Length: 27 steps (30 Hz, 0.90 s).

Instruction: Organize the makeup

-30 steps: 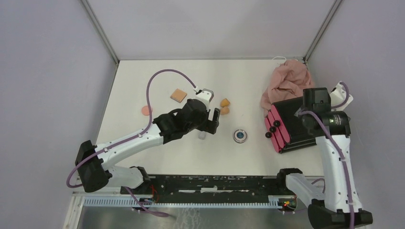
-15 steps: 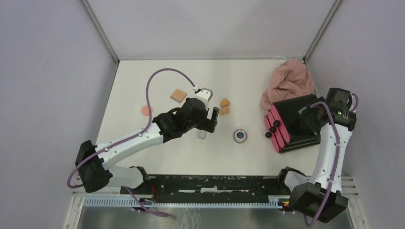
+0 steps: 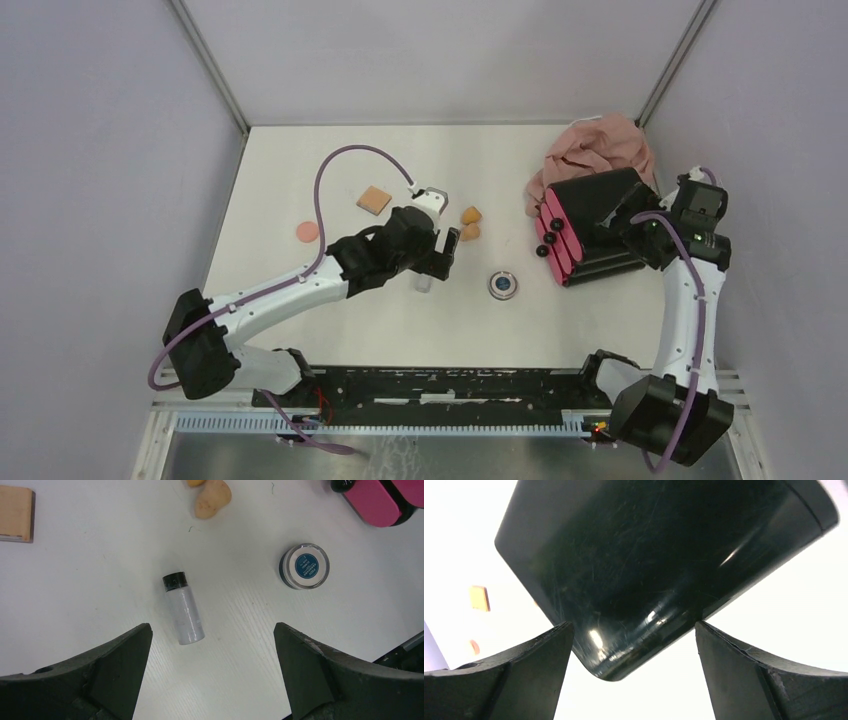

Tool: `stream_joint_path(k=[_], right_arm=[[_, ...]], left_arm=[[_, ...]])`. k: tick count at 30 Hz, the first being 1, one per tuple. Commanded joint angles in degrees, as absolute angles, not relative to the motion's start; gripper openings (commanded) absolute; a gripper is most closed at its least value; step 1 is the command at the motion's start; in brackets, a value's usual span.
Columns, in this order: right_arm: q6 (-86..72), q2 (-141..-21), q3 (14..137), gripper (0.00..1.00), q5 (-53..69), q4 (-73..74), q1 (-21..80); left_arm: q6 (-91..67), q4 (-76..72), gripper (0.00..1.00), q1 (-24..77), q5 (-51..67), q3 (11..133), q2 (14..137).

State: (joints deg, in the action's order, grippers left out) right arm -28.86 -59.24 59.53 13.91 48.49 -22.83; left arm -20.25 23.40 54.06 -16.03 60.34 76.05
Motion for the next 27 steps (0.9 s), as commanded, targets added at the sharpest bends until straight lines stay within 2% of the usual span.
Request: stream_joint_path(k=[1, 9, 15, 21, 27], right_arm=[[-22.6, -62.8, 59.4, 0.97, 24.8, 48.6, -18.3], [-22.8, -57.5, 65.0, 0.98, 17.7, 54.2, -9.5], [-32.6, -52.9, 61.2, 0.98, 16.9, 44.6, 2.5], [-35.9, -60.3, 61.7, 0.98, 9.1, 37.2, 14.0], [-33.9, -64.3, 62.4, 0.99, -4.7, 42.2, 15.4]], left_arm=[[-19.0, 19.9, 0.99, 53.9, -14.9, 59.8, 76.3], [-20.5, 20.1, 0.99, 51.3, -11.9, 61.0, 75.6], [-23.3, 18.6, 0.99, 44.3, -5.5, 60.8, 73.9], [-26.0, 18.2, 0.99, 40.0, -2.8, 60.8, 74.2], [-28.2, 19.0, 0.99, 38.2, -3.0, 60.5, 74.1]])
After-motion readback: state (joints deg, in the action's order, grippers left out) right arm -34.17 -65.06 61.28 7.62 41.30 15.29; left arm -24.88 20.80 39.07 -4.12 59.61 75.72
